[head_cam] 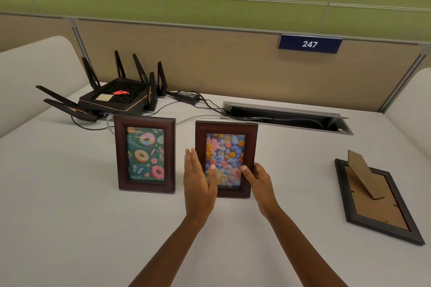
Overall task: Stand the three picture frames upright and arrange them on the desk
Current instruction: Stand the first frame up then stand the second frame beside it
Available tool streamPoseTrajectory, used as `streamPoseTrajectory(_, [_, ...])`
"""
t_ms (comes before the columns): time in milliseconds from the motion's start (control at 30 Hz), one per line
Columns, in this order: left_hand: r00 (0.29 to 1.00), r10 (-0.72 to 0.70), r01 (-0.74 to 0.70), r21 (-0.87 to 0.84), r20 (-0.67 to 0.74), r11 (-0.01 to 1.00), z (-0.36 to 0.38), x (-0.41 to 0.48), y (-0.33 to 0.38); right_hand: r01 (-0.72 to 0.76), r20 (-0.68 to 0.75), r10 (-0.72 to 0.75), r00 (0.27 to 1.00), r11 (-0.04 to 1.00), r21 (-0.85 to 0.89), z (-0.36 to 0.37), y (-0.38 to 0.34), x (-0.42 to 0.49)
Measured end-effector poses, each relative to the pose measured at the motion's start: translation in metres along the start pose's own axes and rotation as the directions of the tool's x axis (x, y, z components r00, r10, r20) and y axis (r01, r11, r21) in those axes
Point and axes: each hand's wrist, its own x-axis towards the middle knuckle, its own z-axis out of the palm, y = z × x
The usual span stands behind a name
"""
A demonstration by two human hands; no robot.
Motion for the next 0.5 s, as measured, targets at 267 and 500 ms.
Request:
streamPoseTrajectory(267, [0.926, 0.375, -0.369, 0.279, 0.031, 0.887, 0.003, -0.015, 0.014, 0.032, -0.044, -0.043, 0.998, 0.972, -0.232, -0.026, 0.009, -0.010])
streamPoseTrajectory(500, [0.874, 0.428, -0.476, 0.235, 0.229, 0.847, 0.030, -0.036, 0.047, 0.052, -0.112, -0.132, 0.985, 0.843, -0.536, -0.072, 0.015, -0.022])
